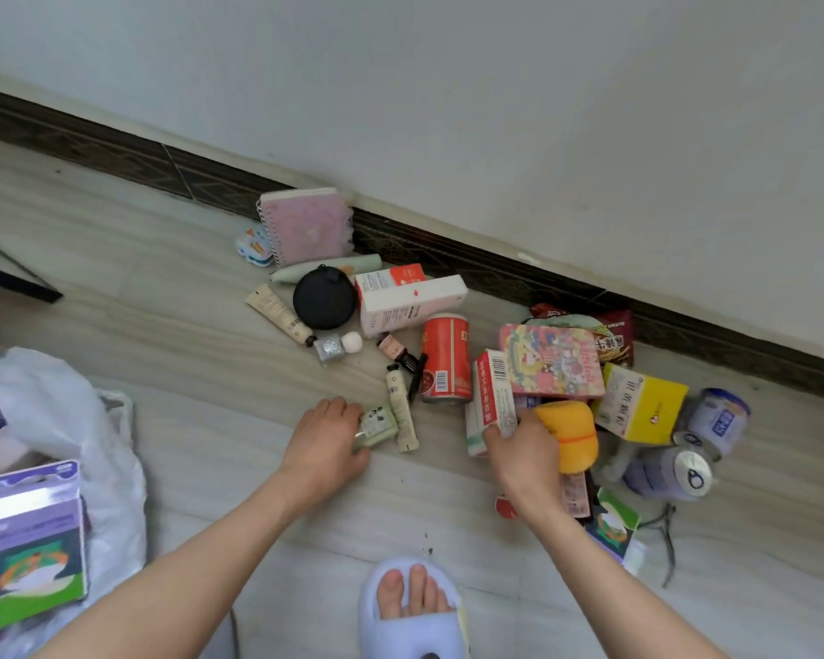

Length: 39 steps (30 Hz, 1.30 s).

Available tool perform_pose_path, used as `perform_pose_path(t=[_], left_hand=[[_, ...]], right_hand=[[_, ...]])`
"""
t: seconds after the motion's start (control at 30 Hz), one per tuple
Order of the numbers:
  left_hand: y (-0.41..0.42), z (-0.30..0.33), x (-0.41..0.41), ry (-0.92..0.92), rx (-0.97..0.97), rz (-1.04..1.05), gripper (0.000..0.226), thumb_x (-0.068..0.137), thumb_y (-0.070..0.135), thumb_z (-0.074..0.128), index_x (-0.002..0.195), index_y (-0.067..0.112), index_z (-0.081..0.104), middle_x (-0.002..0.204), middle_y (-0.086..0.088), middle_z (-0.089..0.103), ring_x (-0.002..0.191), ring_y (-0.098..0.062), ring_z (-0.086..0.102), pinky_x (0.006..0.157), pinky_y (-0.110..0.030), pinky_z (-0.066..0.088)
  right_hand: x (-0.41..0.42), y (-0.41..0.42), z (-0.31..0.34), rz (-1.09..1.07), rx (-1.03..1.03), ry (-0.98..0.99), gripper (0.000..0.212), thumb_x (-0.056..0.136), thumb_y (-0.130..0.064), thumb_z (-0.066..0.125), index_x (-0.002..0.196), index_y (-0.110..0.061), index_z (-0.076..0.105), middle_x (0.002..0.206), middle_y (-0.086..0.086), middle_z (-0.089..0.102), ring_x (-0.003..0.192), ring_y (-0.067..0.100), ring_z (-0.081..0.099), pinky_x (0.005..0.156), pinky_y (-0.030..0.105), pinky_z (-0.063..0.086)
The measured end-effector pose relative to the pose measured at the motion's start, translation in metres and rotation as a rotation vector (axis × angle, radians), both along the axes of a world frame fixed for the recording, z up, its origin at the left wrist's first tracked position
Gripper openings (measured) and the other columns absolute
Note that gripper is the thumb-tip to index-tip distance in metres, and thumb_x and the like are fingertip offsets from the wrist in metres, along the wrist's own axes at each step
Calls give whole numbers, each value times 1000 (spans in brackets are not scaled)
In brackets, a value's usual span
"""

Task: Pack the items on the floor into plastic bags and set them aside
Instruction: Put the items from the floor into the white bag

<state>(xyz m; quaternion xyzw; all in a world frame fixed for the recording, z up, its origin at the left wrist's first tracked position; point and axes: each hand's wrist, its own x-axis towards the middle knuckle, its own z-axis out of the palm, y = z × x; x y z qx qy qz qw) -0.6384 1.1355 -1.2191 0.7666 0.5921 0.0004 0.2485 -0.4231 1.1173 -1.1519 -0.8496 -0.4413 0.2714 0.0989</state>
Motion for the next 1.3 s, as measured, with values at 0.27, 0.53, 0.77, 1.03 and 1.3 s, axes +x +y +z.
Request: perform_pose_path(t=[0.27,0.53,0.77,1.03,1.3], left_hand=[[-32,59,-45,-361,-109,356,35,74,22,69,107,10,62,93,-6,55,91,-25,55,70,-24,33],[-118,115,-141,-425,6,690,38,74,27,69,105,7,64,95,-9,62,87,-23,57,73,-25,35],[-165,135,-232,-356,174,954,37,75,16,72,109,3,63,101,-16,64,95,-31,57,81,-30,40],[-212,116,-295,-166,297,1176,43,72,10,74,111,0,58,98,-21,62,92,-38,53,82,-43,41],[-166,111,-324,43,458,980,35,74,16,73,107,7,62,93,-13,65,84,-33,51,73,-44,45]], right_hand=[[-25,-36,61,-23,208,-4,33,87,-25,54,116,-10,52,113,11,64,98,31,60,74,34,47],[-94,-29,148,441,174,201,34,88,-22,55,120,-13,52,118,6,62,101,18,58,76,26,42],[-205,-12,180,875,-43,147,30,86,-25,55,114,-13,59,114,6,63,102,24,59,88,36,48],[-334,-19,129,814,-144,281,14,87,-21,51,91,-13,62,95,13,68,88,30,66,79,39,53],[-379,-32,53,590,-78,337,31,88,-20,50,114,-3,55,110,14,63,101,31,58,77,30,42]])
